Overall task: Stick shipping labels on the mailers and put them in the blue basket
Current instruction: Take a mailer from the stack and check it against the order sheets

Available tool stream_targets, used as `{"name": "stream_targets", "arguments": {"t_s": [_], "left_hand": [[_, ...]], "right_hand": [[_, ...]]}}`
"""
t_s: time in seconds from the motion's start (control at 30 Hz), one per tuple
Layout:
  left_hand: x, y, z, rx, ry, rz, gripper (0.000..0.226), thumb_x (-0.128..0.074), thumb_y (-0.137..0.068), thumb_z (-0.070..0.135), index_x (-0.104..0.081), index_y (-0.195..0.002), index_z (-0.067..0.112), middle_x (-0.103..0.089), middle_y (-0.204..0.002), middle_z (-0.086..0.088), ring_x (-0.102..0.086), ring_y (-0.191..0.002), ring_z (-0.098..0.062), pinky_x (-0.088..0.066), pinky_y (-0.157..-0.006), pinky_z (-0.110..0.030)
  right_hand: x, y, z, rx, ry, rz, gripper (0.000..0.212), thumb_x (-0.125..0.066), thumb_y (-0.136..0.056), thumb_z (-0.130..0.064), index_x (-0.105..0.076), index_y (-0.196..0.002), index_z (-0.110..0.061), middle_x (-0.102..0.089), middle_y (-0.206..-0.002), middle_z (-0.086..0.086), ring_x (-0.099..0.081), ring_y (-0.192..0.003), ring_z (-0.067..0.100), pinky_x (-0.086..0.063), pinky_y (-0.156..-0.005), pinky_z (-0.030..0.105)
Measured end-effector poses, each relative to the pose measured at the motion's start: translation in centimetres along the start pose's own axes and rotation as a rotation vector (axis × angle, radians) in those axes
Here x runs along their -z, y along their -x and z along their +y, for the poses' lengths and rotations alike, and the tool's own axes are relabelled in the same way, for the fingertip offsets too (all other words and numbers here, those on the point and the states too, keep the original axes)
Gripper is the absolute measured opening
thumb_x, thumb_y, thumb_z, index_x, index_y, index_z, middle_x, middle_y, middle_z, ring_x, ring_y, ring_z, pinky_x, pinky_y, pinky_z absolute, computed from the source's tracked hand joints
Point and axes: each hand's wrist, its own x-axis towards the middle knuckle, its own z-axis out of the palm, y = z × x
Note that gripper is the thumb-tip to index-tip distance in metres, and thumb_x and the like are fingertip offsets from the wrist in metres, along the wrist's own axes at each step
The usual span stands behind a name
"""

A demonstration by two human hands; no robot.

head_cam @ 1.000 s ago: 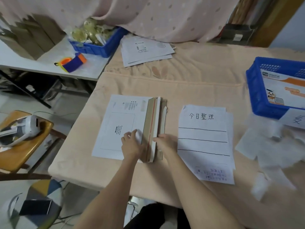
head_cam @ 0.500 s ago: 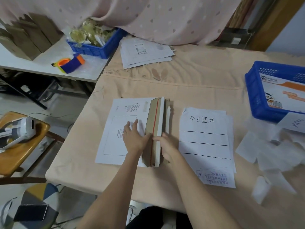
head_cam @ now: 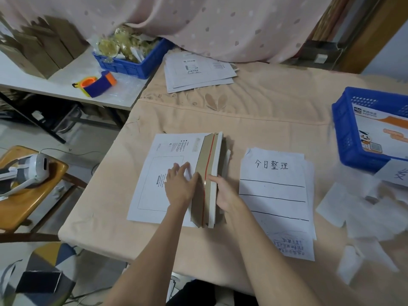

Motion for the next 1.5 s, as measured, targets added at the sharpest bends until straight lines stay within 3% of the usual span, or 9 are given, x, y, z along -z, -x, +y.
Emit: {"name": "stream_targets", "arguments": {"t_s": [0.27, 0.4, 0.5, 0.77, 0.83, 0.97, 1.07, 1.23, 1.5], "left_hand": [[0.1, -1.3, 0.2, 0.013, -0.051, 0.019, 0.043, -0.059, -0.087, 0.047, -0.055, -0.128, 0.034, -0.041, -0.146, 0.006, -0.037, -0.133, -0.016, -0.044, -0.090, -0.037], [0.4, -1.3, 0.8, -0.005, -0.052, 0.044, 0.042, -0.055, -0.086, 0.049, -0.055, -0.125, 0.036, -0.039, -0.147, 0.008, -0.041, -0.130, -0.017, -0.043, -0.088, -0.035], [0.3, -1.2, 1.3, -0.140, -0.081, 0.127, 0.034, -0.057, -0.085, 0.045, -0.057, -0.117, 0.034, -0.050, -0.139, 0.009, -0.054, -0.117, -0.019, -0.045, -0.080, -0.033], [-1.2, -1.5, 1.9, -0.493, -0.152, 0.162, 0.023, -0.062, -0.080, 0.006, -0.061, -0.102, 0.015, -0.060, -0.117, 0.004, -0.060, -0.097, -0.024, -0.044, -0.053, -0.028], [-2.2, -1.9, 2.8, -0.530, -0.145, 0.131, 0.029, -0.060, -0.077, 0.001, -0.058, -0.104, 0.011, -0.056, -0.121, -0.002, -0.056, -0.103, -0.028, -0.043, -0.060, -0.029], [-3.5, -3.1, 4.1, -0.335, -0.066, 0.010, 0.061, -0.058, -0.069, 0.004, -0.045, -0.129, 0.008, -0.031, -0.147, -0.020, -0.030, -0.137, -0.034, -0.032, -0.105, -0.043], [-3.9, -3.1, 4.5, -0.212, -0.083, -0.024, 0.068, -0.054, -0.073, 0.005, -0.036, -0.138, 0.011, -0.022, -0.153, -0.017, -0.022, -0.140, -0.032, -0.023, -0.110, -0.046], [-4.3, -2.9, 5.1, -0.342, -0.130, 0.064, 0.065, -0.041, -0.077, -0.004, -0.039, -0.140, 0.010, -0.022, -0.157, -0.006, -0.013, -0.146, -0.023, -0.006, -0.118, -0.041], [-4.4, -3.6, 5.6, -0.361, -0.039, 0.106, 0.061, -0.036, -0.089, -0.002, -0.035, -0.147, 0.017, -0.028, -0.156, 0.000, -0.016, -0.147, -0.021, -0.005, -0.119, -0.041]], "right_hand": [[-0.3, -0.7, 0.7, 0.167, 0.093, 0.052, 0.043, -0.058, -0.091, -0.012, -0.053, -0.131, -0.026, -0.064, -0.124, -0.007, -0.056, -0.119, 0.014, -0.038, -0.110, 0.038], [0.1, -0.4, -1.1, 0.081, -0.141, -0.036, 0.031, -0.058, -0.090, -0.007, -0.061, -0.120, -0.013, -0.071, -0.104, 0.007, -0.065, -0.098, 0.023, -0.051, -0.087, 0.037], [0.3, -0.4, -2.2, 0.023, -0.124, -0.028, 0.030, -0.057, -0.088, -0.012, -0.064, -0.117, -0.006, -0.071, -0.090, 0.009, -0.065, -0.086, 0.024, -0.050, -0.077, 0.035], [0.5, -1.1, -2.1, 0.269, 0.214, 0.135, 0.026, -0.062, -0.090, -0.014, -0.065, -0.114, -0.024, -0.070, -0.108, -0.007, -0.064, -0.102, 0.010, -0.049, -0.084, 0.023], [0.3, -1.3, -1.8, 0.373, 0.222, 0.146, 0.027, -0.059, -0.089, -0.010, -0.067, -0.109, -0.026, -0.072, -0.107, -0.006, -0.065, -0.106, 0.011, -0.050, -0.093, 0.029], [0.8, -1.2, -1.2, 0.464, 0.160, 0.207, 0.030, -0.058, -0.087, -0.006, -0.068, -0.112, -0.021, -0.072, -0.107, -0.004, -0.066, -0.105, 0.012, -0.050, -0.094, 0.030], [1.3, -1.0, -1.0, 0.449, 0.121, 0.215, 0.030, -0.058, -0.090, -0.004, -0.066, -0.116, -0.016, -0.072, -0.107, -0.005, -0.067, -0.100, 0.008, -0.049, -0.085, 0.019], [1.2, -0.5, -1.9, 0.455, 0.084, 0.197, 0.032, -0.054, -0.092, -0.002, -0.063, -0.119, -0.017, -0.070, -0.111, -0.006, -0.065, -0.101, 0.002, -0.049, -0.084, 0.014], [1.5, -0.2, -3.0, 0.448, 0.091, 0.242, 0.031, -0.056, -0.093, -0.006, -0.062, -0.121, -0.017, -0.069, -0.109, -0.007, -0.064, -0.097, -0.002, -0.047, -0.074, 0.007]]}}
